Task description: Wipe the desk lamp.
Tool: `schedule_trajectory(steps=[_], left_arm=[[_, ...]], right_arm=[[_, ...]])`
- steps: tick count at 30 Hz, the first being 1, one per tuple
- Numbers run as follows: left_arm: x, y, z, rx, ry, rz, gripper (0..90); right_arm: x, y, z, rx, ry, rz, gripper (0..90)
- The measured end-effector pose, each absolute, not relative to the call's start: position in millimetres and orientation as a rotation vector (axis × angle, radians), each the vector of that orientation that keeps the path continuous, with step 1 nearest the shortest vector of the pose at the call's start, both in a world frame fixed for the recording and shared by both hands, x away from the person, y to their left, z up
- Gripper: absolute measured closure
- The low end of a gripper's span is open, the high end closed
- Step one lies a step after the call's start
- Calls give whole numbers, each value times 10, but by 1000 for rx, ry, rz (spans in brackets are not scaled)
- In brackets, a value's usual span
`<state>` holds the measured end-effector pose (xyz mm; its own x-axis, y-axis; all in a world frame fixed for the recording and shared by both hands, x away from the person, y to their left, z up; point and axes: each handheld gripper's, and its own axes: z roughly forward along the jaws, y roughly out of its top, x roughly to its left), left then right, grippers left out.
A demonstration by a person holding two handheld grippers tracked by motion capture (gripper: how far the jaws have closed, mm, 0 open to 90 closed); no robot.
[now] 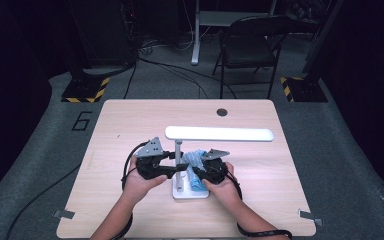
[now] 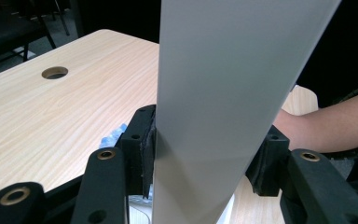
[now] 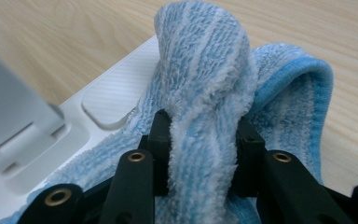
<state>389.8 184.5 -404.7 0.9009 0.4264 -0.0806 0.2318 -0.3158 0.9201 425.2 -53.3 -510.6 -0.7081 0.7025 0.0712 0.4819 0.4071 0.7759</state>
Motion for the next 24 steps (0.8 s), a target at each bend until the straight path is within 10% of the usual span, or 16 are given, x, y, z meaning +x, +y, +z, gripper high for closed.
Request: schedule_trajectory(steps=[24], left_arm=[[3888, 2077, -4066, 1859, 678, 366, 649]], right_arm=[[4066, -507, -5060, 1052, 2418, 1239, 619]])
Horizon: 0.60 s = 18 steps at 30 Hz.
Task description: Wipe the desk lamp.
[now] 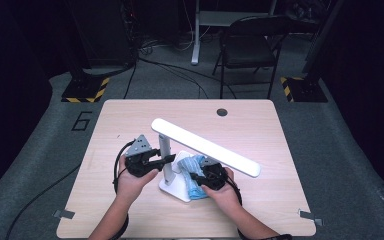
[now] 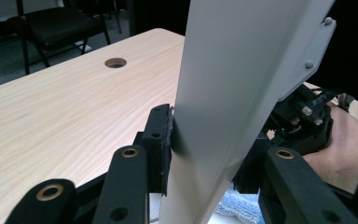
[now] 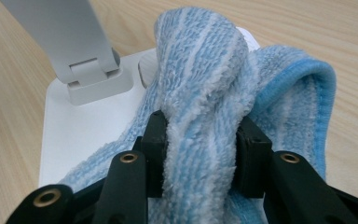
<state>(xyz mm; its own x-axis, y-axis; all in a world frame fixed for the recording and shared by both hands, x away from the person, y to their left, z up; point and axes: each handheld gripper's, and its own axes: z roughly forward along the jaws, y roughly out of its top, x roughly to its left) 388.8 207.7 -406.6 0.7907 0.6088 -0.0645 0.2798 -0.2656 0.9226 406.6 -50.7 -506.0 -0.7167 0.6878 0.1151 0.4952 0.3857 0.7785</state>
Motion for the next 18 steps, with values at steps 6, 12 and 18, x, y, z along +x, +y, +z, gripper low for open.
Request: schedule_trajectory(steps=[6, 12, 18], left_arm=[[3889, 2077, -4083, 1842, 686, 402, 681], [3880, 2027, -4087, 1846, 664, 394, 701], [3881, 2000, -4088, 1855, 634, 364, 718]], right_arm=[[4078, -555, -5041, 1070, 2388, 1263, 619], [4086, -611, -4995, 1069, 2391, 1251, 618], [4085, -636, -4957, 1024, 2378, 1257, 616]])
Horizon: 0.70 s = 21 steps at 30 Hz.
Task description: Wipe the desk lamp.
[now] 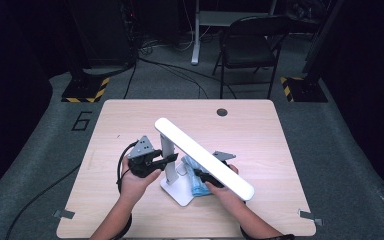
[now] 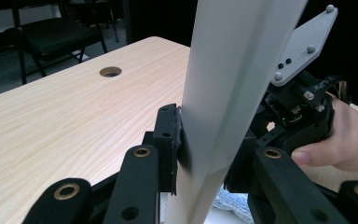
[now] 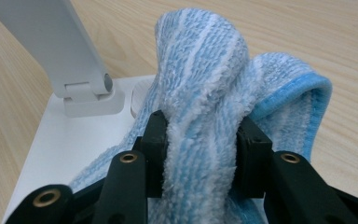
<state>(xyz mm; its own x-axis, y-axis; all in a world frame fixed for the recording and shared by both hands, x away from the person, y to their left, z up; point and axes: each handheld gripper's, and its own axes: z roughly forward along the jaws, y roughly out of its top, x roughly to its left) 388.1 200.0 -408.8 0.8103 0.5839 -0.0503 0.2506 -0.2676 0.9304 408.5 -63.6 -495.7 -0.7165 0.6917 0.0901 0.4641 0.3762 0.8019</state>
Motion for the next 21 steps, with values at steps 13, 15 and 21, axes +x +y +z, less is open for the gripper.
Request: schedule_trajectory(steps=[13, 15, 21], left_arm=[[3893, 1965, -4103, 1841, 593, 321, 735], [3893, 1967, -4101, 1839, 605, 311, 734], [3883, 1991, -4071, 1849, 640, 335, 729]], right_arm=[[4096, -606, -5038, 997, 2411, 1190, 614], [4096, -616, -5045, 1010, 2418, 1195, 617], [4044, -628, -5075, 1001, 2412, 1188, 629]])
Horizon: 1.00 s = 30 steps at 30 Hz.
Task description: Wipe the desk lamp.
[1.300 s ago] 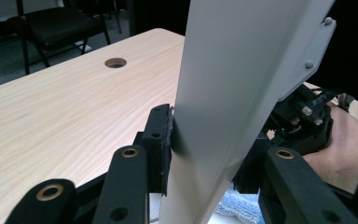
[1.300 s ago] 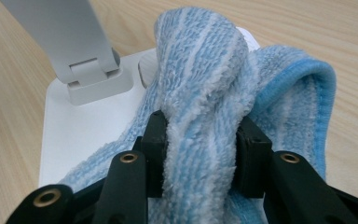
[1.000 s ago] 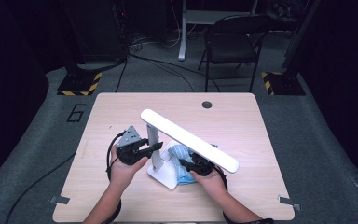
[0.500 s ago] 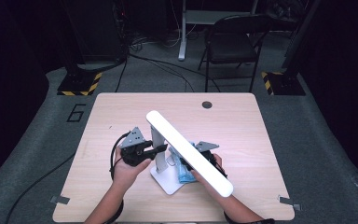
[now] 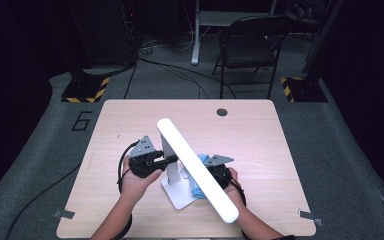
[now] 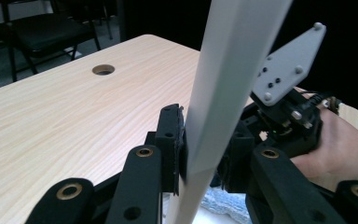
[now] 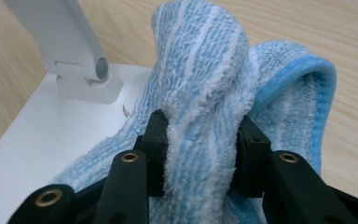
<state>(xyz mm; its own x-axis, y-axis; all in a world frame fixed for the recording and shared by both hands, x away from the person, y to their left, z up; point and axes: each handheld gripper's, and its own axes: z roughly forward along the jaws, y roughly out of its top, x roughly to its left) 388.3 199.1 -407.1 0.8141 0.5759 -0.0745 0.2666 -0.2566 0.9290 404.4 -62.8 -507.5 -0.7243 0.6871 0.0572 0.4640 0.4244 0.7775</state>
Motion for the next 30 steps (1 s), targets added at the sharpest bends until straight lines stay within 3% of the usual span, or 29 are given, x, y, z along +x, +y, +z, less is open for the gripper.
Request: schedule_trajectory(steps=[5, 19, 30], left_arm=[[3876, 2030, -4032, 1839, 658, 317, 666], [3832, 2106, -3914, 1820, 626, 307, 627], [3862, 2036, -4003, 1843, 609, 328, 736]], right_arm=[[4022, -624, -5080, 1034, 2394, 1202, 630], [4034, -634, -5089, 1052, 2392, 1230, 626], [4043, -633, -5077, 1065, 2401, 1226, 623]])
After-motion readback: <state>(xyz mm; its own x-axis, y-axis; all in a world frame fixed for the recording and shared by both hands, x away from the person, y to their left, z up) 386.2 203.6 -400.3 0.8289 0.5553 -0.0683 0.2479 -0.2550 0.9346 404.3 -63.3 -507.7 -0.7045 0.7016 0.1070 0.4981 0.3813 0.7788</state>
